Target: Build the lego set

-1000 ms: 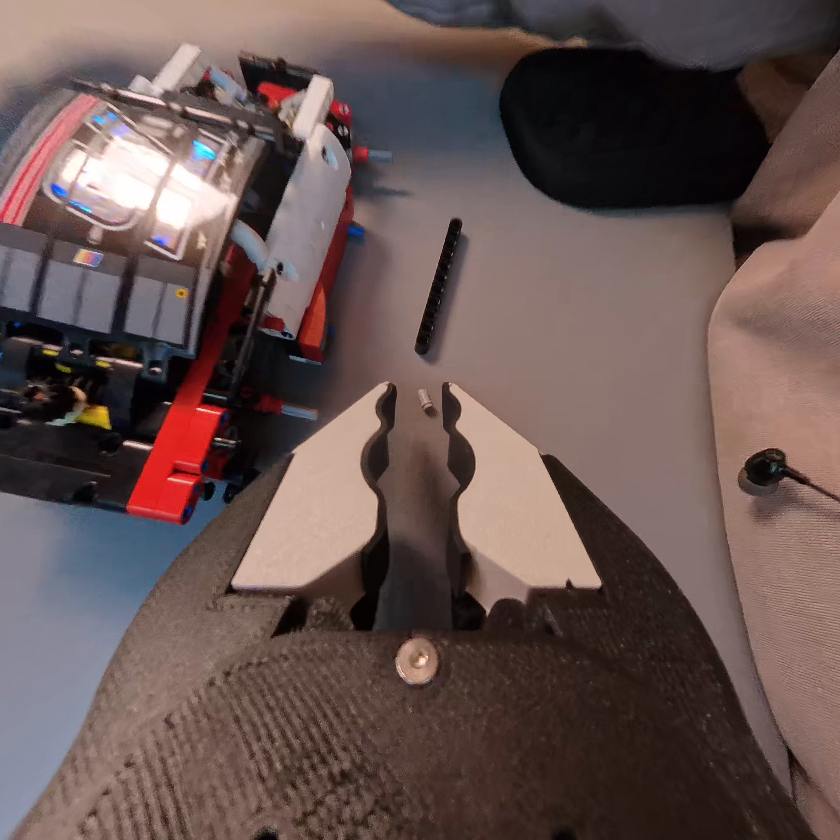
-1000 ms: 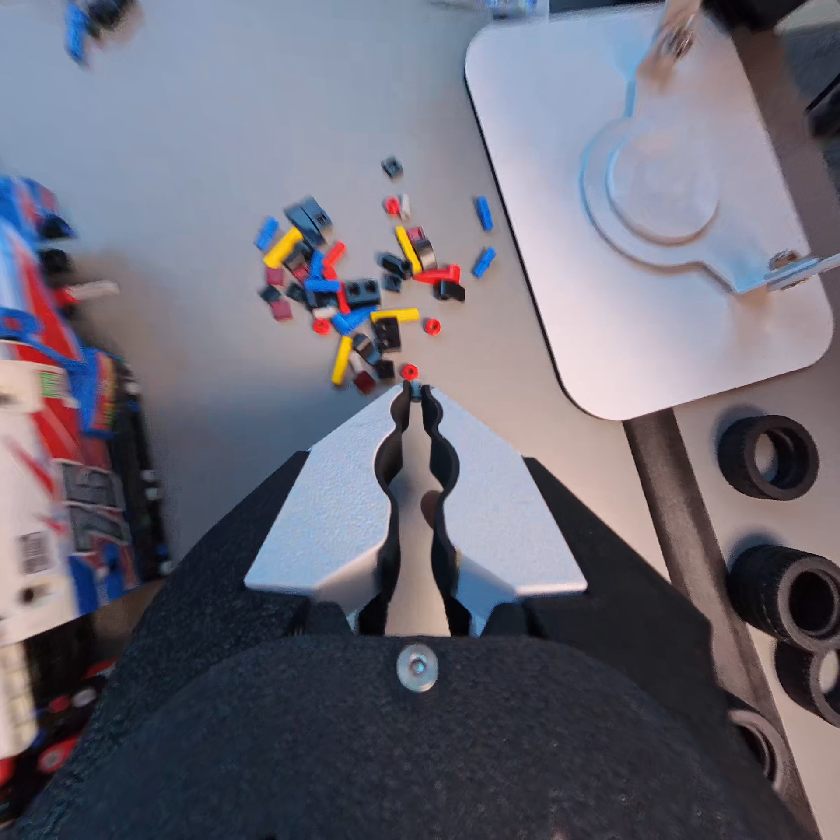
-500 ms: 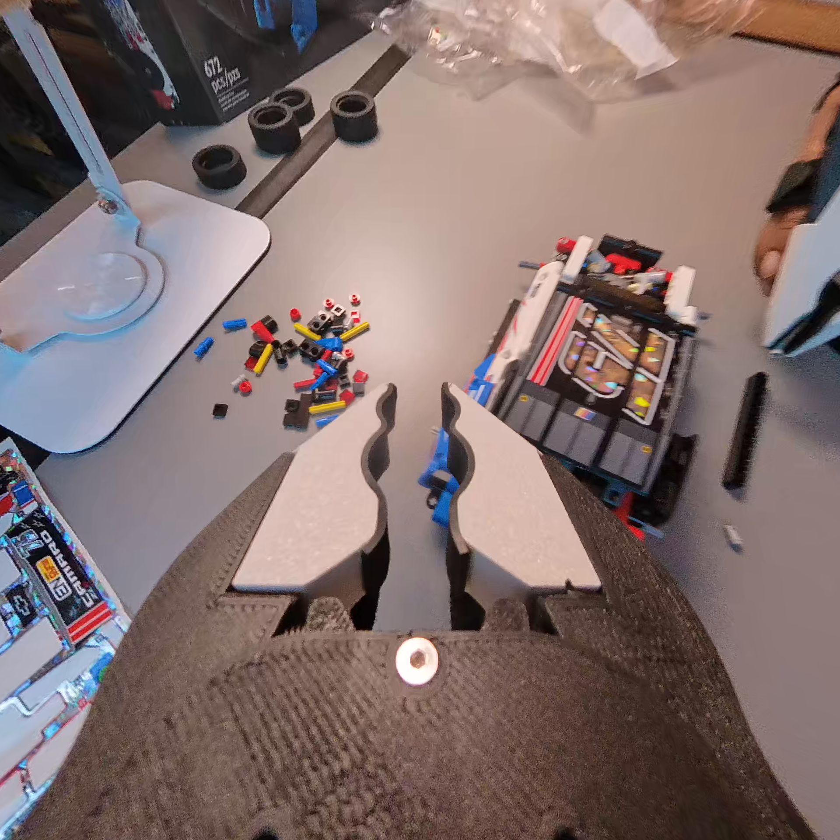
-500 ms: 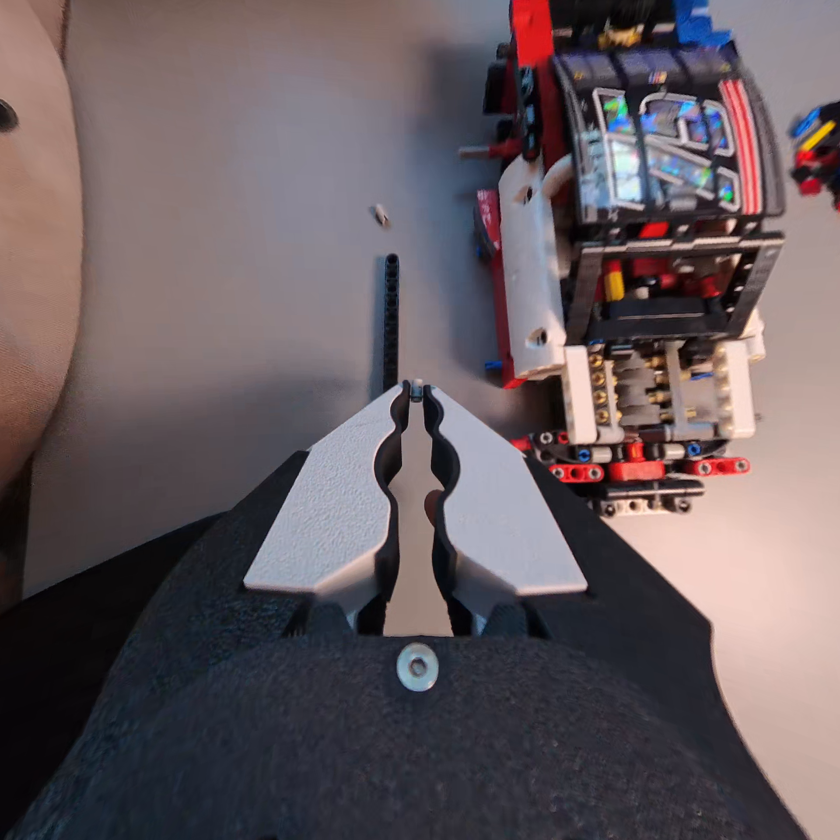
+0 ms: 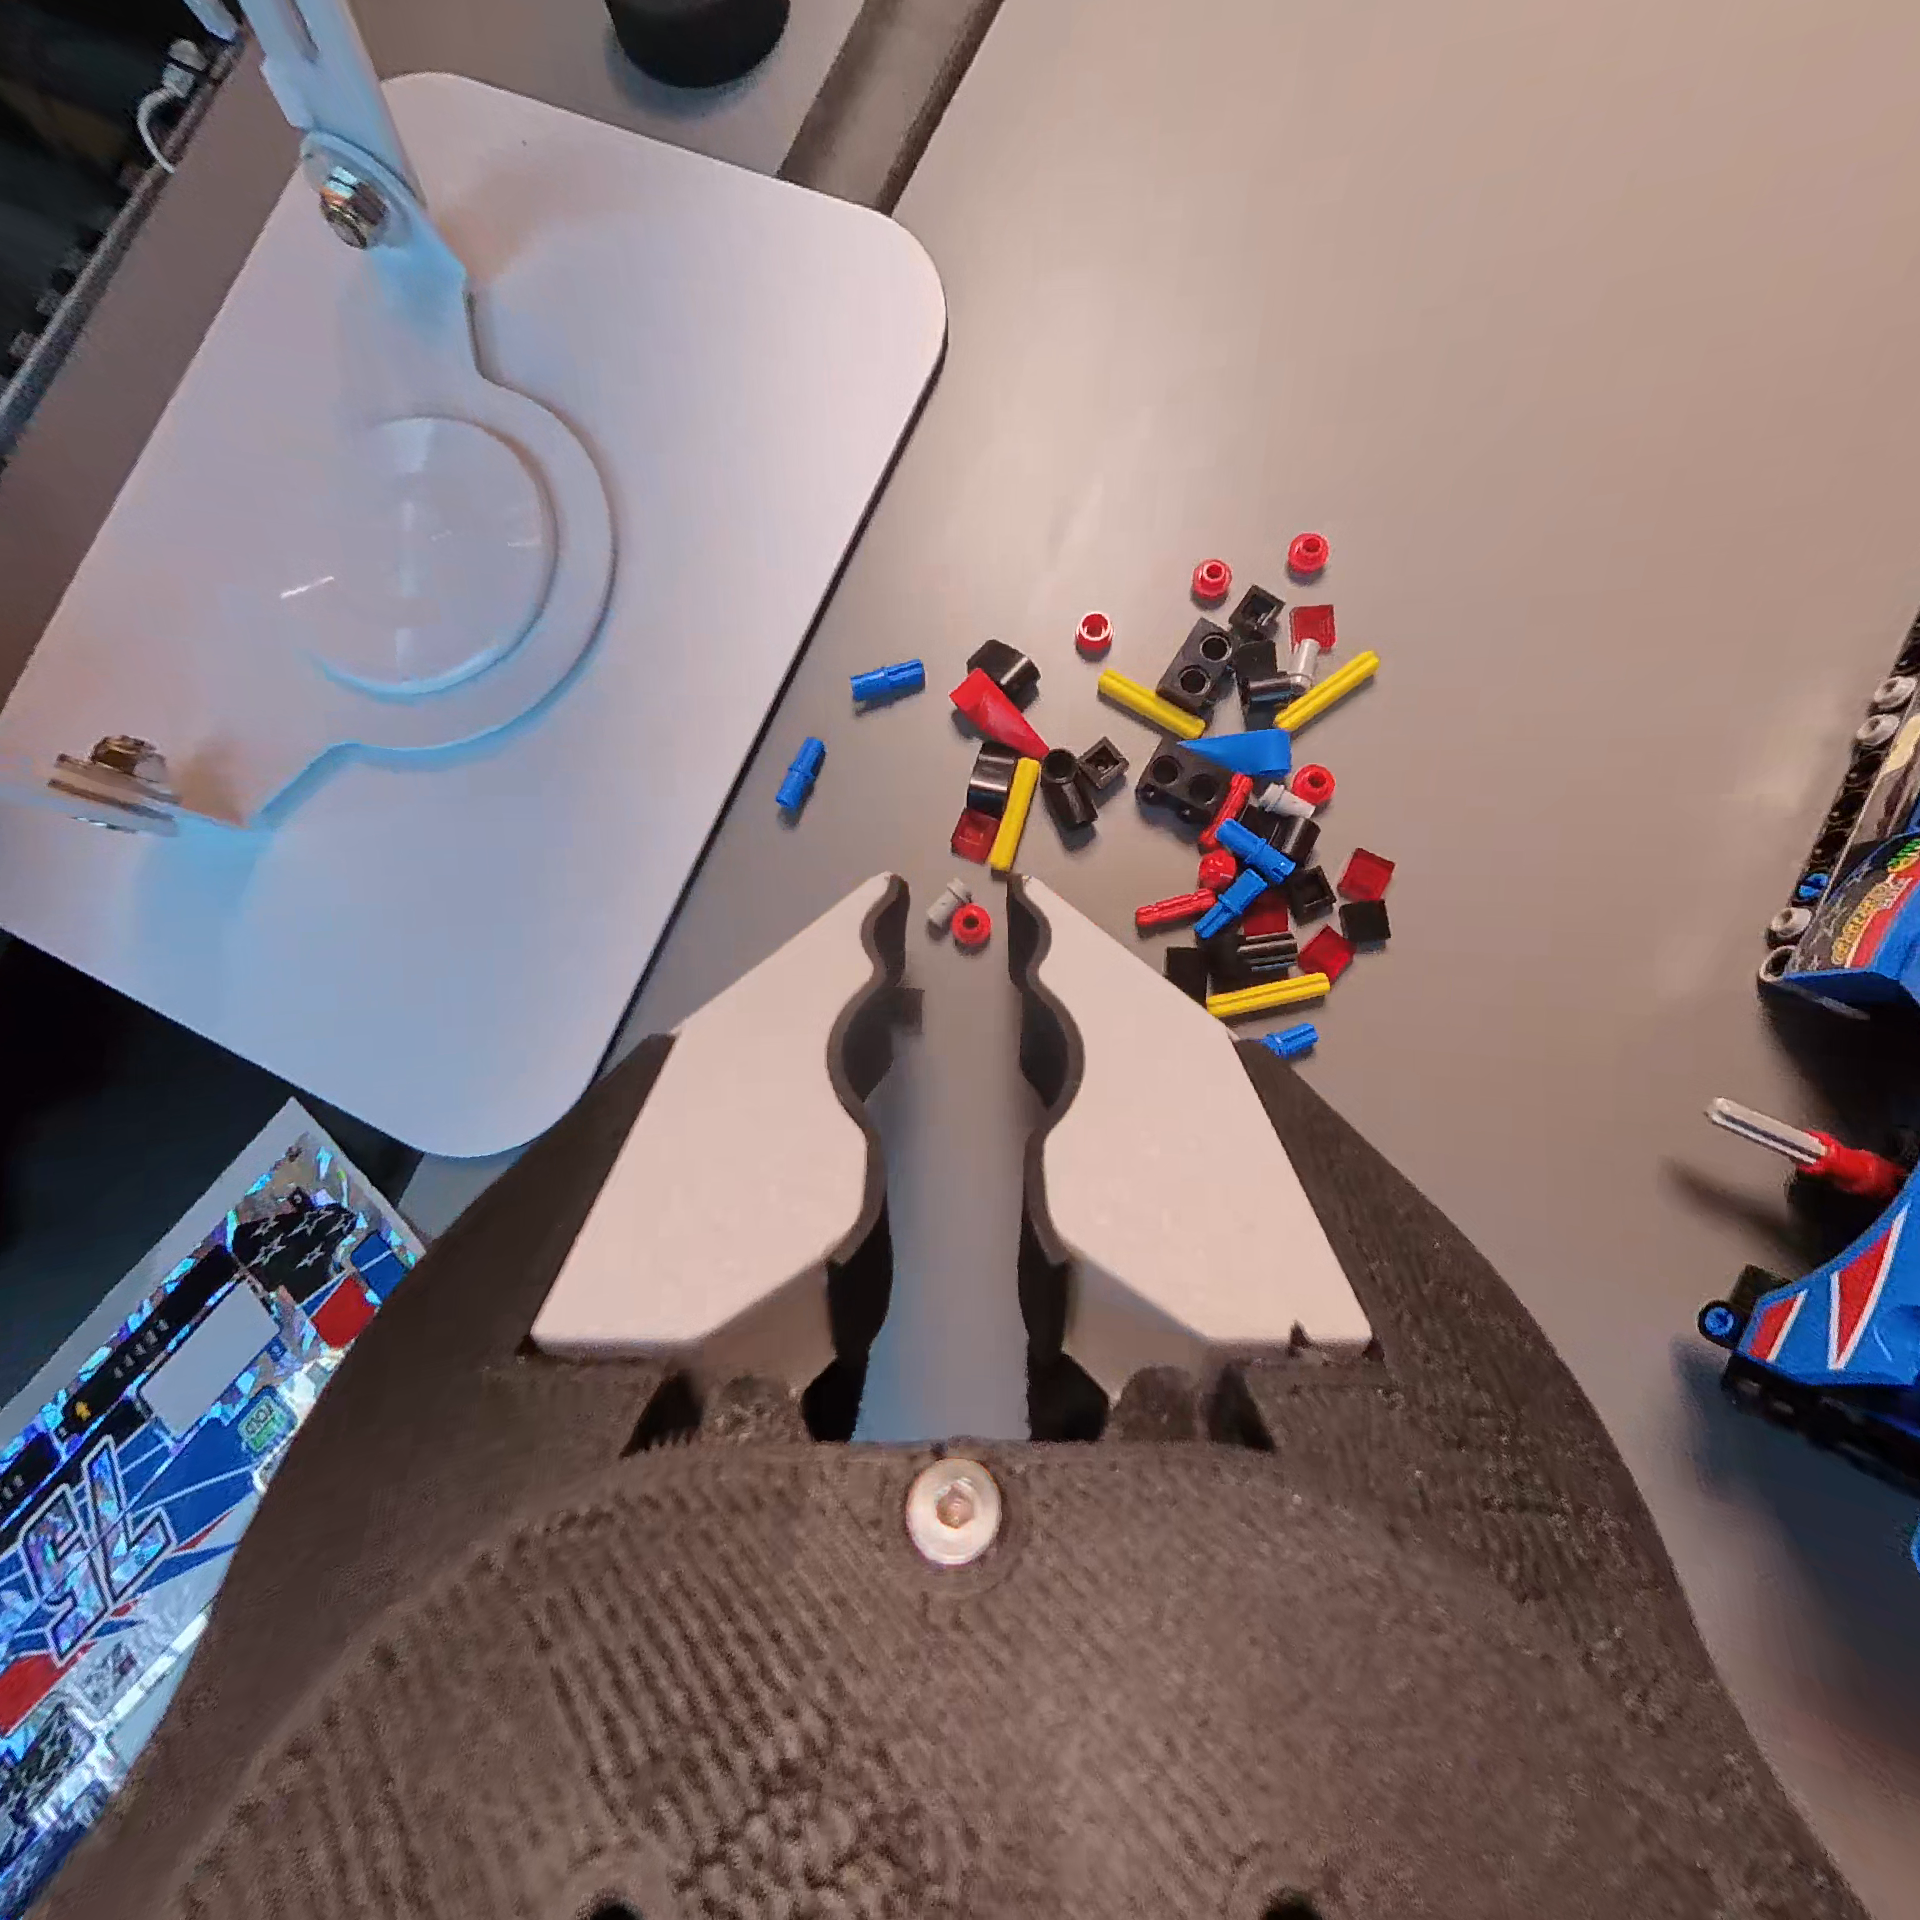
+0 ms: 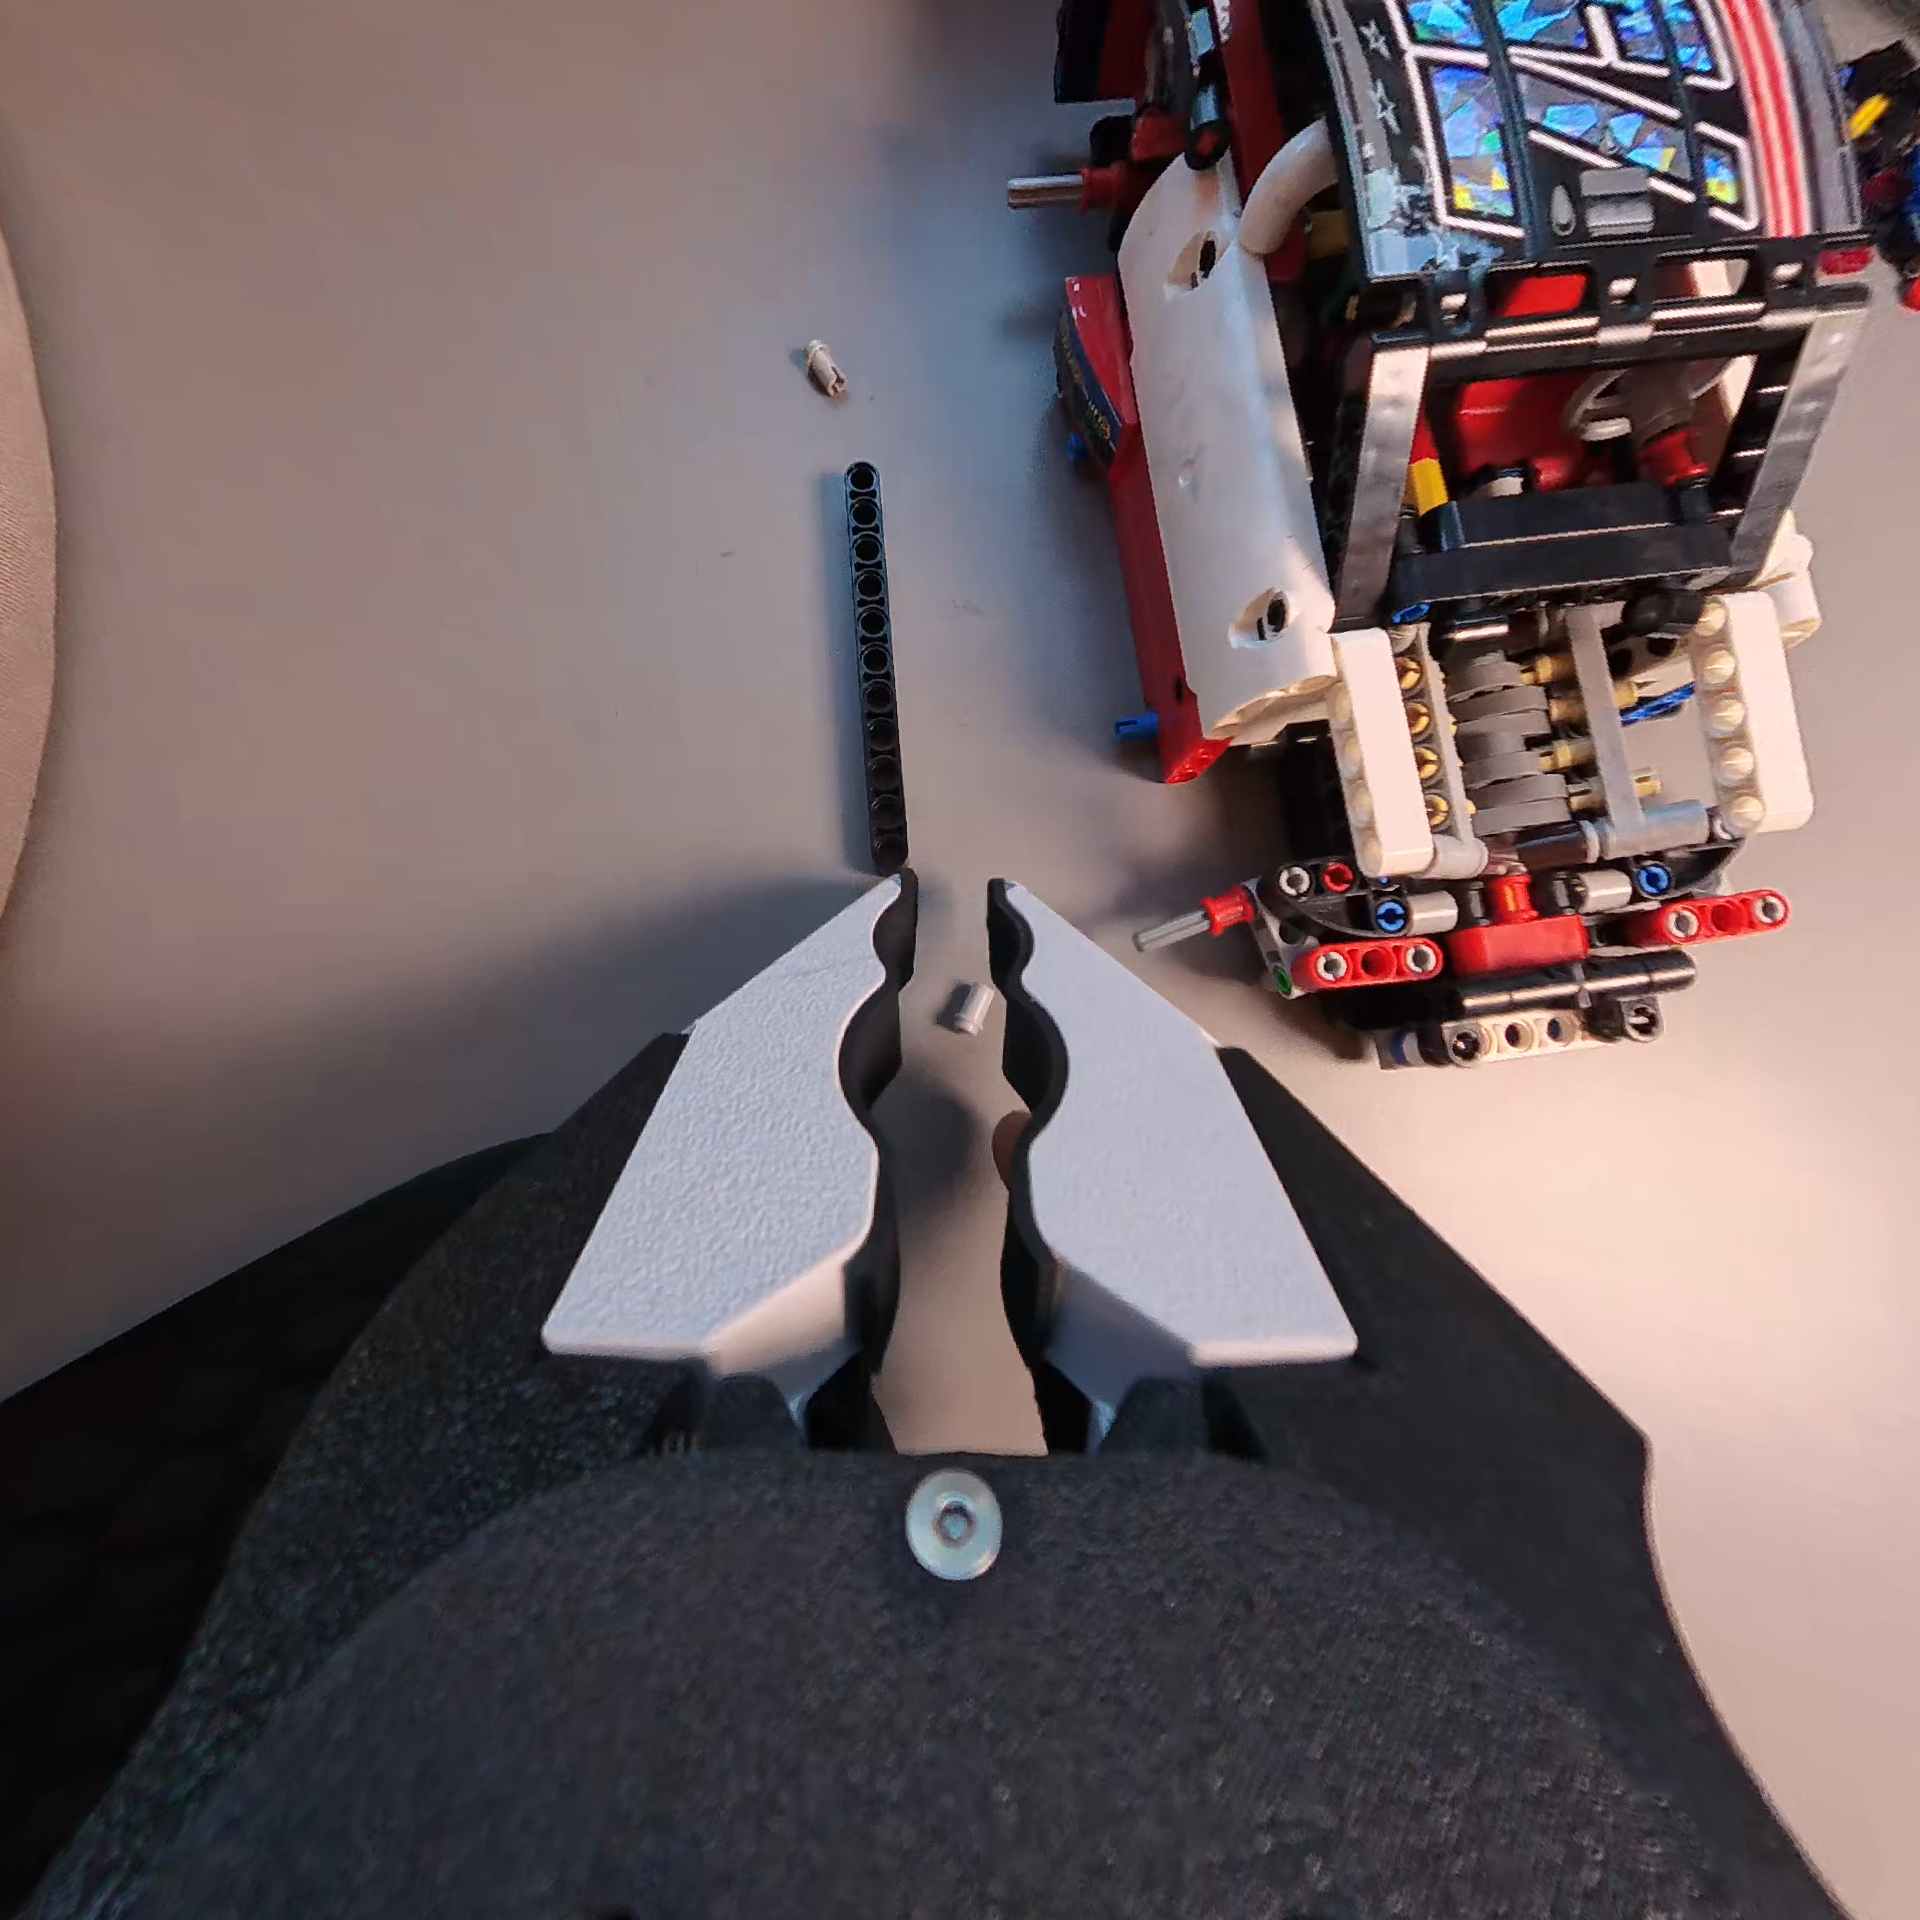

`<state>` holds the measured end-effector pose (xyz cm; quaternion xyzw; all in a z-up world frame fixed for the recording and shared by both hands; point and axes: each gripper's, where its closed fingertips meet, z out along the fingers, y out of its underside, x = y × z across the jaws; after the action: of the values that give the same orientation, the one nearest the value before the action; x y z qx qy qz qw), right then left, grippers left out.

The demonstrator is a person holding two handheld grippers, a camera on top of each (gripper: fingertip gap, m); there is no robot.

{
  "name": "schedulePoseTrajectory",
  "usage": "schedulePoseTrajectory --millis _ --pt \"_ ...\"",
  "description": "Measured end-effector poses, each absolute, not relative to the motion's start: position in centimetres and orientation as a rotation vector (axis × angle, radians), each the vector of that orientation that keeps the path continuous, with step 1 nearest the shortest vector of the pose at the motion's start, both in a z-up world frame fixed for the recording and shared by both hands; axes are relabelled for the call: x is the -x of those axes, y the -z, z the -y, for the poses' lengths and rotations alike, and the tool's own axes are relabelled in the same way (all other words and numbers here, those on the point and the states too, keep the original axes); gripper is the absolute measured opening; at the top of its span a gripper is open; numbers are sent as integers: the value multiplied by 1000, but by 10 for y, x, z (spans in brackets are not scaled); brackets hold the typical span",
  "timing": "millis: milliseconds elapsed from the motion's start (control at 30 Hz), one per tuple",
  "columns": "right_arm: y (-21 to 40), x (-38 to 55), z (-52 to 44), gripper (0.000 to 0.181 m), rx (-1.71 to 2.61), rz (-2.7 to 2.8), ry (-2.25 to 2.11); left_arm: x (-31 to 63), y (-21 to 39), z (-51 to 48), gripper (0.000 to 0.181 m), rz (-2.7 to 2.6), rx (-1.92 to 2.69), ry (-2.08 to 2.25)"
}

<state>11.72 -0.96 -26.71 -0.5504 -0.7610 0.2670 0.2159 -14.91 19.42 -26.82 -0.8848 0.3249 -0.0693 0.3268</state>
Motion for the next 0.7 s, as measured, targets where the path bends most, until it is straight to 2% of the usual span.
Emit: schedulePoseTrajectory --millis 33,400,700 --pt "265 -118 9 11 1522 2095 -746 150 271 -194 14 -859 2334 179" --pt "216 -116 3 11 1456 1939 -898 151 278 -197 8 -900 2361 151" --pt "166 -91 -44 10 1394 1751 -933 153 276 -201 5 -924 2323 126"
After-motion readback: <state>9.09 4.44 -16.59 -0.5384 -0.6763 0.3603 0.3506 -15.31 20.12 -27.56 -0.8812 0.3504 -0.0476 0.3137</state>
